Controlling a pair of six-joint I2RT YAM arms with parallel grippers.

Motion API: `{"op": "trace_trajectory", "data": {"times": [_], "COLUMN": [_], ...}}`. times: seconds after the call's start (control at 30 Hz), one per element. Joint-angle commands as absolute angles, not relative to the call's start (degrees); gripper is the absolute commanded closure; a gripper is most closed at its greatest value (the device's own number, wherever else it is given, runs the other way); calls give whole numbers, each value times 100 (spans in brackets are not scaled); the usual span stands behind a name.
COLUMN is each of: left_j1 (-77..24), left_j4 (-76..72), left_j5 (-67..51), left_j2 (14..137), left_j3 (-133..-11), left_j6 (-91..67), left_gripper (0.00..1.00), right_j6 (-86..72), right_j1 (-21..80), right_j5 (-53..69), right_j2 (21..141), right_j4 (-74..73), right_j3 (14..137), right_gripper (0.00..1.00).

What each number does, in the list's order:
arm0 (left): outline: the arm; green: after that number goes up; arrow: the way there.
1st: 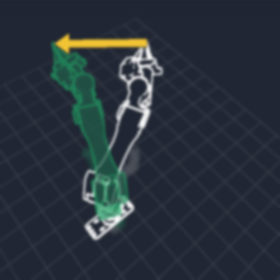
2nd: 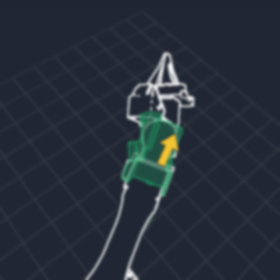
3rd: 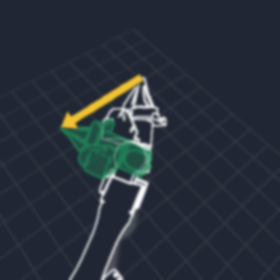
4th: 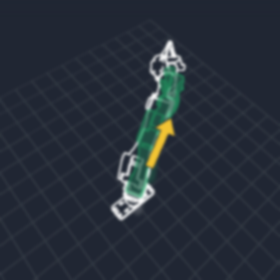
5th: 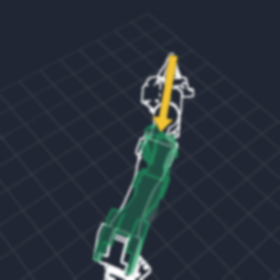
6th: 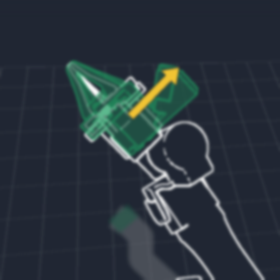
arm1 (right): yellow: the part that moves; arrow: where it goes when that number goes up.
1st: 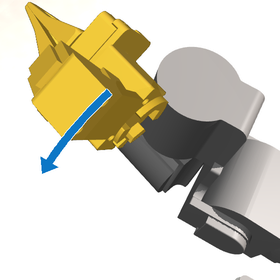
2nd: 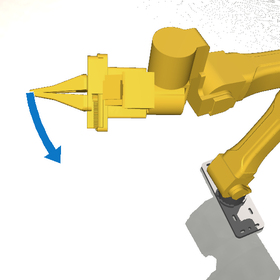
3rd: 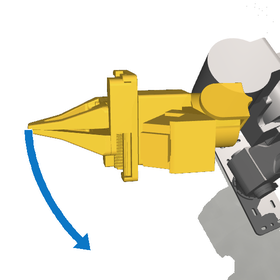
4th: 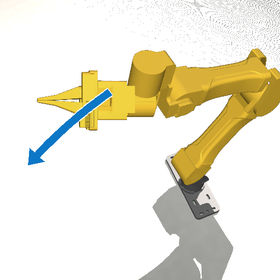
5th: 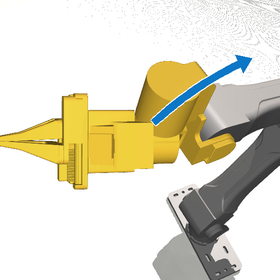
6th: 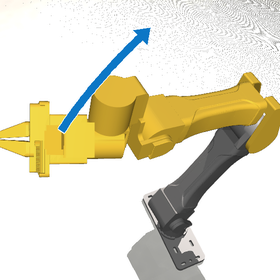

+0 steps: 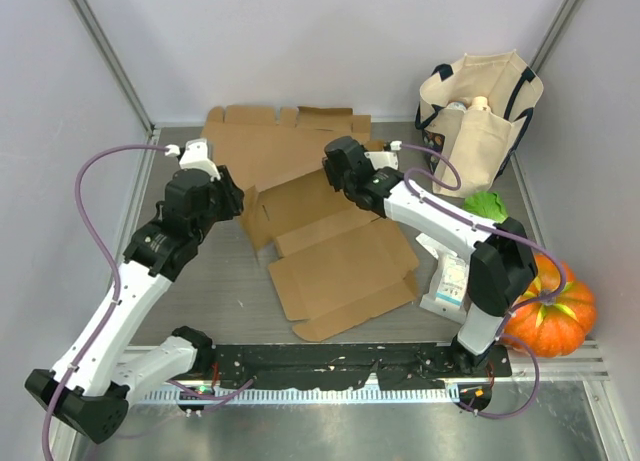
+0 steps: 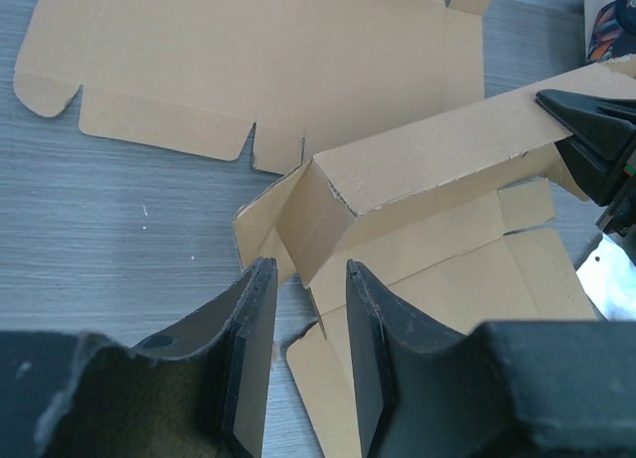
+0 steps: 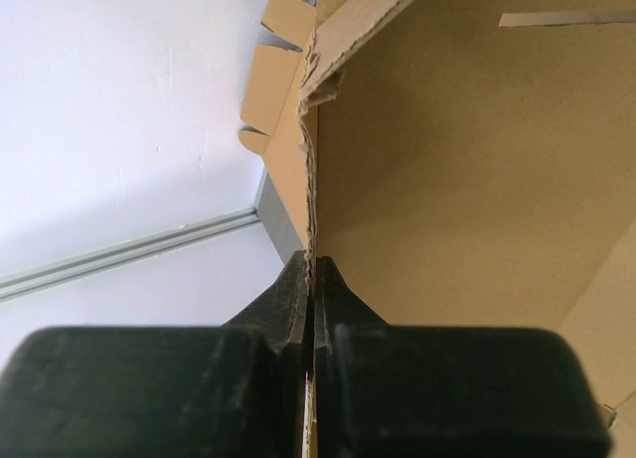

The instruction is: Fold the paper box

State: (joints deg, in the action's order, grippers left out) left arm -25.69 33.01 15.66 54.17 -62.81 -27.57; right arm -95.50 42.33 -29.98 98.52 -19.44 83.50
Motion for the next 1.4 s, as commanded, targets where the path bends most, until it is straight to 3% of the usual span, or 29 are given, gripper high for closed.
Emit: {"op": "trace_trajectory", "data": {"times": [0.0,0.33,0.47,0.83,1.07,1.23,1.37], "left_j1": [-2470,-2329,-2303,-2294,-2294,-2294,-2294], "left_j4": [3173,3129,3128,3015,2532,2215,1978], "left_j5": [1565,1257,1335,1503,915,501,273], "left_j2": [5510,5949,6336,7189,7356,7024,6454], "left_j3": [-6521,-6724,-6855,-6979,-6548,-6048,-5731], "left_j6": [-2637,-2567,-2470,-2470,-2742,-2900,-2944], "left_gripper": [62,64,71,80,82,83,77], "right_j6": [-9668,-9879,-9914,-9713,-8755,-8192,-8077], "right_j1": [4228,4061,4025,4008,4043,4043,4043], "right_j5": [-3340,-3094,-3015,-2830,-2707,-2523,-2470], "right_j2": [9966,10142,10116,9871,9431,9290,9228], "right_j4": [-1591,-1028,-924,-344,1990,2820,3111], "right_j3": [8684,8534,8438,7937,6420,5775,5424], "right_gripper": [99,99,99,99,99,99,99]}}
